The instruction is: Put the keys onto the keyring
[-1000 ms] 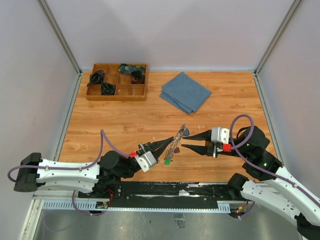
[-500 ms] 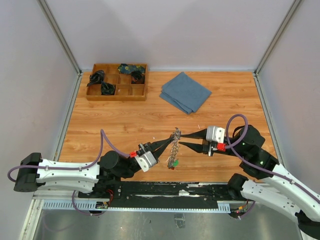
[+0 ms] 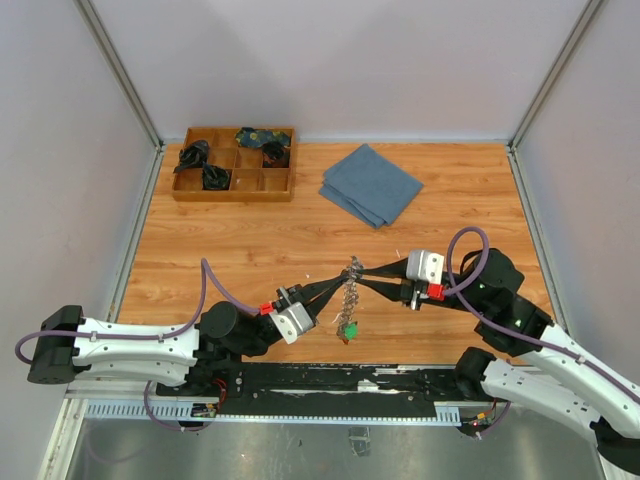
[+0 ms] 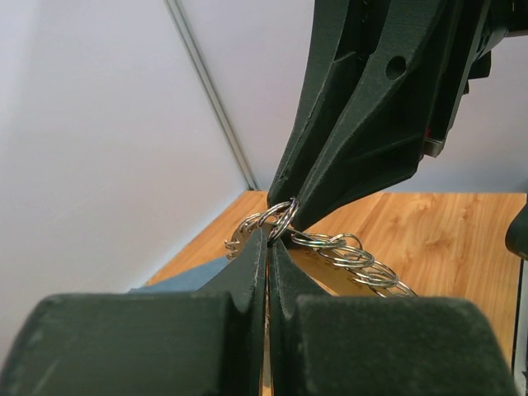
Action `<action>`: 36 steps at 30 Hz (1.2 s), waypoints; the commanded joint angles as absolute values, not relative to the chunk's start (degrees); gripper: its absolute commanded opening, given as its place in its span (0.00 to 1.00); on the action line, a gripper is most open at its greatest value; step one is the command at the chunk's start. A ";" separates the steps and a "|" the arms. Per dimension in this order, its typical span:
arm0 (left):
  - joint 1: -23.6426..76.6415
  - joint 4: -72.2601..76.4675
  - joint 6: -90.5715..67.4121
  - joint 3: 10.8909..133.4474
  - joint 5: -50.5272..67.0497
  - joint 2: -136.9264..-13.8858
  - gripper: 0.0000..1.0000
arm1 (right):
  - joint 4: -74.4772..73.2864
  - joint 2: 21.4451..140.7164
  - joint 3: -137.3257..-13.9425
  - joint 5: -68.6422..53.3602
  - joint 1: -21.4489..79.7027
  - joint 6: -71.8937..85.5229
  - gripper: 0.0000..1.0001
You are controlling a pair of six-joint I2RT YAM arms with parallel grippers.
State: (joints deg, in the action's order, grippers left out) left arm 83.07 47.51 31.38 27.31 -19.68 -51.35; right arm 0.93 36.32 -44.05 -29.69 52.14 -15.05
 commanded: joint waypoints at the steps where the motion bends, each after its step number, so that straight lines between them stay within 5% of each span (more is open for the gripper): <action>1: 83.50 52.49 30.33 28.22 -19.01 -50.55 0.00 | 3.72 36.34 -43.89 -28.17 53.69 -15.16 0.16; 8: 83.50 51.91 30.10 28.04 -18.82 -49.66 0.00 | 3.14 35.71 -44.03 -26.31 53.70 -15.59 0.01; 14: 83.50 51.39 30.92 26.80 -17.21 -48.16 0.02 | 0.47 34.42 -46.13 -24.18 53.71 -14.96 0.00; 19: 83.49 49.44 31.84 26.10 -16.23 -47.32 0.33 | 3.34 33.61 -45.93 -24.81 53.70 -12.43 0.00; 23: 83.50 47.28 30.85 26.06 -16.07 -45.65 0.42 | 5.81 33.03 -45.50 -25.27 53.70 -11.03 0.00; 36: 83.50 53.68 22.10 25.42 -15.91 -44.47 0.28 | 17.23 32.73 -42.61 -31.35 53.75 -4.38 0.00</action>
State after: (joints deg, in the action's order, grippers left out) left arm 83.09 48.86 26.57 25.91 -17.23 -43.88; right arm 7.25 33.69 -43.68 -27.29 53.01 -8.25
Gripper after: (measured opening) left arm 0.291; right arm 0.012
